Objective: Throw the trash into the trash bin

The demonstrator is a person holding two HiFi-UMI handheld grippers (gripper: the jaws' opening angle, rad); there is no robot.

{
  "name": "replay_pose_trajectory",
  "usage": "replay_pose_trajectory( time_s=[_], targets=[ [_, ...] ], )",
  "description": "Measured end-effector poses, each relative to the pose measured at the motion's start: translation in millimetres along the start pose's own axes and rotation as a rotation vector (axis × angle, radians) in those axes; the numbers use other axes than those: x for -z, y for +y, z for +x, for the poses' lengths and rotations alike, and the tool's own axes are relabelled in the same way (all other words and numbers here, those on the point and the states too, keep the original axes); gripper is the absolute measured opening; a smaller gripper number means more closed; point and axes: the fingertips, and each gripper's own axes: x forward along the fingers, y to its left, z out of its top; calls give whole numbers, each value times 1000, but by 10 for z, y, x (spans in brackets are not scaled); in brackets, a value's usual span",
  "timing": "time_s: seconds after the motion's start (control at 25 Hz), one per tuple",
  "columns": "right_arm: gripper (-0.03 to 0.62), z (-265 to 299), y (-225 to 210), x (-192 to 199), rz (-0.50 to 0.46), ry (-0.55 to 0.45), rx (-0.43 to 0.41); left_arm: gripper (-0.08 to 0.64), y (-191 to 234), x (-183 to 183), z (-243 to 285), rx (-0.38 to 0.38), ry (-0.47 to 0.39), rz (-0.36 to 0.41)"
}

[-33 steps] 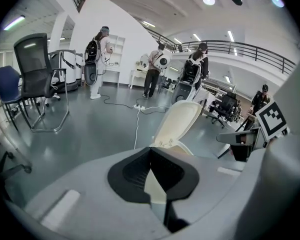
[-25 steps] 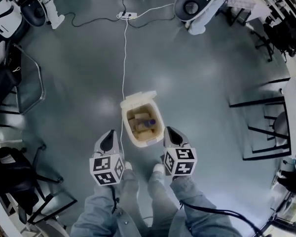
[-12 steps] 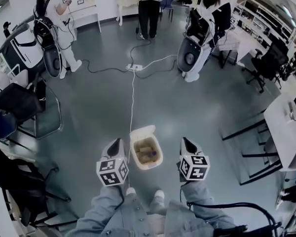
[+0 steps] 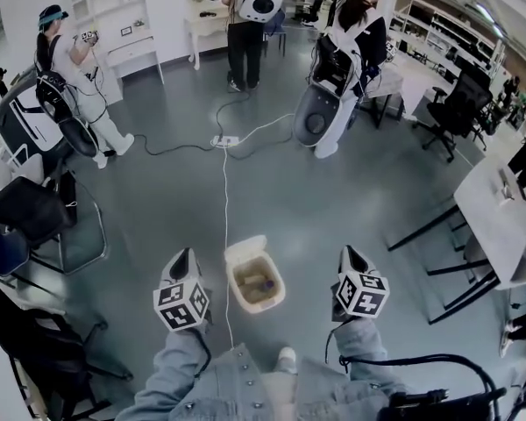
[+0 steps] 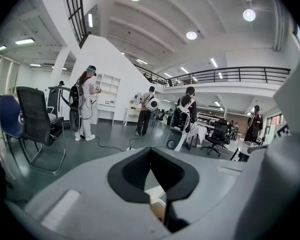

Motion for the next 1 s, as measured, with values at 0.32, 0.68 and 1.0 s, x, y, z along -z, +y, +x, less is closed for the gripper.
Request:
replay_pose_trajectory(
  time_s=[0.32, 0.68, 1.0],
  targets=[
    [3, 119, 103, -28, 14, -6, -19, 9, -198, 83, 78, 39, 23, 55],
    [3, 161, 271, -152, -82, -4, -9, 9, -209, -20, 81, 54, -1, 49],
    [3, 109, 325, -128, -92, 6, -4, 9, -137, 3, 55, 57, 2, 35]
  ],
)
